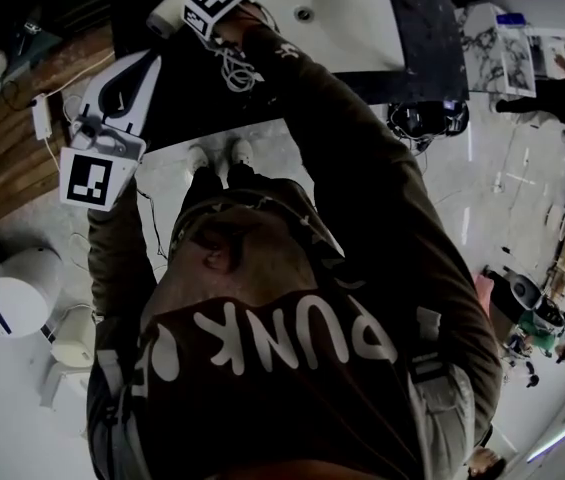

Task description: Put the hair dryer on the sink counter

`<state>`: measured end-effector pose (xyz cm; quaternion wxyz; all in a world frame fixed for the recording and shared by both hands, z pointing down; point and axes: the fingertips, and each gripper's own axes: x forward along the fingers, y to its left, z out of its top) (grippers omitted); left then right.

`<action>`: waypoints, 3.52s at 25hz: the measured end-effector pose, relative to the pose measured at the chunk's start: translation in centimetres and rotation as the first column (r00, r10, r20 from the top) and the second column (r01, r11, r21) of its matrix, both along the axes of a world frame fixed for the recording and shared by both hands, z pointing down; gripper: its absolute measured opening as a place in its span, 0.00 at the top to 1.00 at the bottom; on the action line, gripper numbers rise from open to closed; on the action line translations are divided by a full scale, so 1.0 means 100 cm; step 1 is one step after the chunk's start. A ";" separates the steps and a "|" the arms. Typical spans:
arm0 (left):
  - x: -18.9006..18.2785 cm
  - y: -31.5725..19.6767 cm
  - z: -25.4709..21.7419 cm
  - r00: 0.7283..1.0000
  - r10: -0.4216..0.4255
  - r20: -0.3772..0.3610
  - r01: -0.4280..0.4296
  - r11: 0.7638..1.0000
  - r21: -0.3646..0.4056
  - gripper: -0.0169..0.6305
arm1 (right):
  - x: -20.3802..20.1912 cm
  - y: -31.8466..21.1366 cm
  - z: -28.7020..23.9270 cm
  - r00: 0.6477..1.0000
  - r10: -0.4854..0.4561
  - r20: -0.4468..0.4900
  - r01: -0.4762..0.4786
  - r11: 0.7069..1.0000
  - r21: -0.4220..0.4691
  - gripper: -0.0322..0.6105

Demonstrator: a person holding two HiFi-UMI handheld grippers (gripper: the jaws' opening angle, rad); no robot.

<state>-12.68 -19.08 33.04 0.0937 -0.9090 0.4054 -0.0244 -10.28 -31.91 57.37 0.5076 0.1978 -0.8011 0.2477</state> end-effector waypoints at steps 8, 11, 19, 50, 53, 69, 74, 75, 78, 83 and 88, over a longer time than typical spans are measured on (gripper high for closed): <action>-0.003 0.001 -0.006 1.000 -0.004 0.003 0.004 1.000 0.007 0.96 | 0.001 -0.007 0.027 0.986 -0.040 -0.163 0.030 0.997 -0.065 0.70; -0.004 0.002 -0.008 1.000 -0.007 -0.002 0.007 1.000 0.012 0.96 | 0.001 -0.007 0.027 0.986 -0.047 -0.159 0.038 0.997 -0.060 0.70; -0.004 -0.002 -0.010 1.000 0.001 0.004 -0.001 1.000 0.006 0.96 | 0.002 -0.010 0.014 0.998 -0.040 -0.045 0.039 0.999 -0.018 0.62; 0.005 -0.009 -0.027 0.999 0.025 0.038 -0.026 0.999 0.024 0.96 | 0.027 0.106 -0.280 0.634 -0.487 0.600 -0.260 0.597 0.759 0.93; 0.005 -0.010 -0.026 0.999 0.027 0.039 -0.027 0.999 0.019 0.96 | 0.027 0.109 -0.278 0.627 -0.480 0.614 -0.276 0.601 0.751 0.93; 0.011 -0.011 -0.026 0.999 0.034 0.042 -0.034 0.999 0.017 0.96 | 0.035 0.105 -0.272 0.646 -0.454 0.614 -0.288 0.600 0.746 0.94; 0.012 -0.010 -0.028 0.999 0.036 0.037 -0.037 0.999 0.023 0.96 | 0.036 0.105 -0.274 0.649 -0.459 0.608 -0.284 0.594 0.752 0.94; 0.012 -0.010 -0.029 0.999 0.036 0.035 -0.037 0.999 0.024 0.96 | 0.036 0.105 -0.274 0.648 -0.459 0.607 -0.284 0.594 0.753 0.94; 0.012 -0.011 -0.029 0.999 0.037 0.037 -0.038 0.999 0.024 0.96 | 0.036 0.105 -0.274 0.649 -0.457 0.608 -0.284 0.596 0.751 0.94; 0.012 -0.011 -0.030 0.999 0.034 0.038 -0.034 0.999 0.022 0.96 | 0.035 0.105 -0.275 0.646 -0.464 0.606 -0.280 0.594 0.754 0.94; 0.012 -0.011 -0.028 0.999 0.032 0.041 -0.033 0.999 0.023 0.96 | 0.033 0.106 -0.273 0.643 -0.472 0.603 -0.266 0.600 0.754 0.94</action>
